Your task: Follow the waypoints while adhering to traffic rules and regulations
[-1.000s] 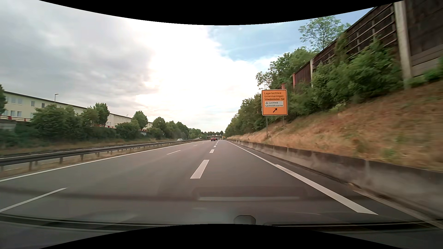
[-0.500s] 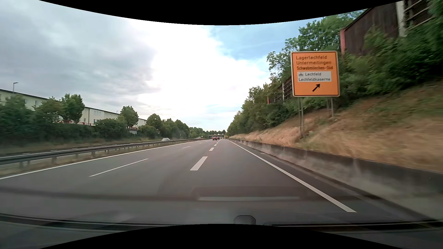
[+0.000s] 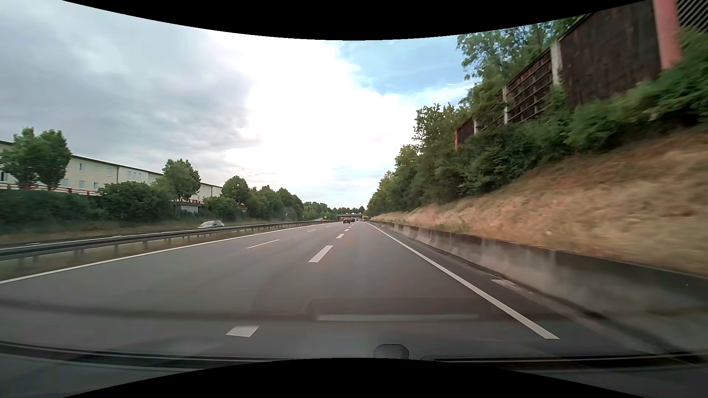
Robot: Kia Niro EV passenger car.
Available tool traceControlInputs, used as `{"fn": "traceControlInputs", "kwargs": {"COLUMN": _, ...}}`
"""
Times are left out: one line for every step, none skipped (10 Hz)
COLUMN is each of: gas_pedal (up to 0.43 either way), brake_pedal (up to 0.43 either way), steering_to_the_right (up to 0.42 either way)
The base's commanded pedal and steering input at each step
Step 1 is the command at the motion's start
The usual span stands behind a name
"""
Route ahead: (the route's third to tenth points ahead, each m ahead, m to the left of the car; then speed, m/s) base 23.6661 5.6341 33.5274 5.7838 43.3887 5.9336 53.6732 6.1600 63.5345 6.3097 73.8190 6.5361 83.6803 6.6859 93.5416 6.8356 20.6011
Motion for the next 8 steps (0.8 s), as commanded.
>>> {"fn": "traceControlInputs", "kwargs": {"gas_pedal": 0.0, "brake_pedal": 0.0, "steering_to_the_right": -0.009}}
{"fn": "traceControlInputs", "kwargs": {"gas_pedal": 0.0, "brake_pedal": 0.0, "steering_to_the_right": -0.008}}
{"fn": "traceControlInputs", "kwargs": {"gas_pedal": 0.0, "brake_pedal": 0.0, "steering_to_the_right": -0.007}}
{"fn": "traceControlInputs", "kwargs": {"gas_pedal": 0.0, "brake_pedal": 0.0, "steering_to_the_right": -0.006}}
{"fn": "traceControlInputs", "kwargs": {"gas_pedal": 0.0, "brake_pedal": 0.0, "steering_to_the_right": -0.007}}
{"fn": "traceControlInputs", "kwargs": {"gas_pedal": 0.0, "brake_pedal": 0.0, "steering_to_the_right": -0.007}}
{"fn": "traceControlInputs", "kwargs": {"gas_pedal": 0.0, "brake_pedal": 0.0, "steering_to_the_right": -0.007}}
{"fn": "traceControlInputs", "kwargs": {"gas_pedal": 0.0, "brake_pedal": 0.0, "steering_to_the_right": -0.007}}
